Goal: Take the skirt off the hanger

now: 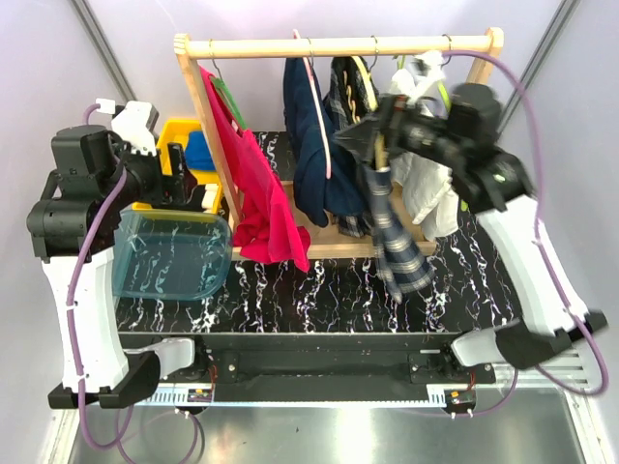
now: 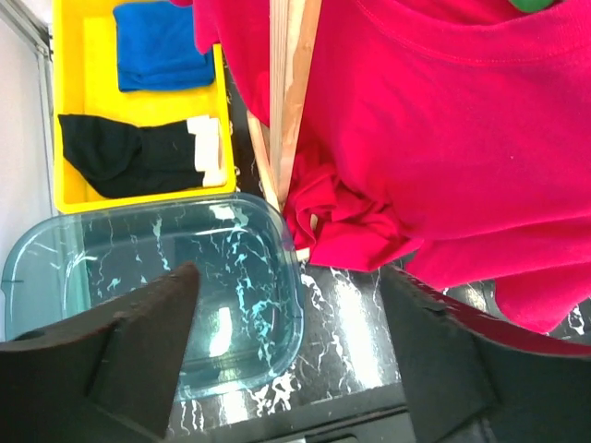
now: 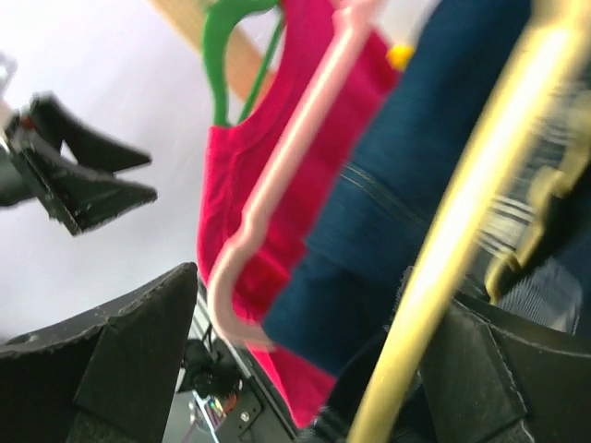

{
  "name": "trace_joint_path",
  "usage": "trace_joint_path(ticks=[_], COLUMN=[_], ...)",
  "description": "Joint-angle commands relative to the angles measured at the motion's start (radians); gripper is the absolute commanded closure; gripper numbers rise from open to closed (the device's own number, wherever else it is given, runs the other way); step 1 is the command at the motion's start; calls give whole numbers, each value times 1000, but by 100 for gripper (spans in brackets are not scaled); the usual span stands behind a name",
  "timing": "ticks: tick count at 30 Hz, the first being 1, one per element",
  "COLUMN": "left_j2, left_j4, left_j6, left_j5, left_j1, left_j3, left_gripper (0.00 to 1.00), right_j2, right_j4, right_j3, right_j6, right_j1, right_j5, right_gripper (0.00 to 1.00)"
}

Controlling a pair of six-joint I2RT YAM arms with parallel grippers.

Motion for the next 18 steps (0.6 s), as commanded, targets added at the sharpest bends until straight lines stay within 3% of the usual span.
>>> trace_joint_path(ticks=[1,5,9,14,18], left_j2=[-3,50,194,377,440], left_j4=[135,368,479,498,496], left_j6=[-4,-6,-43,-107,-136], left_j5=[-1,-51,-93,68,154], left_j1=[-1,-2,-2,-1,-67], left_j3=[-37,-66,71,217,262], left_gripper=[15,15,18,17,17], right_j2=[69,49,-33,-199,-277], right_j4=[44,27,24,-39,-57], right_j3=[121,150,92,32,24], right_j6=[-95,-158,-197,-247,-232], right_j1=[100,118,117,118,117], right_j5=[43,106,200,374,404], right_gripper=[0,0,0,0,0])
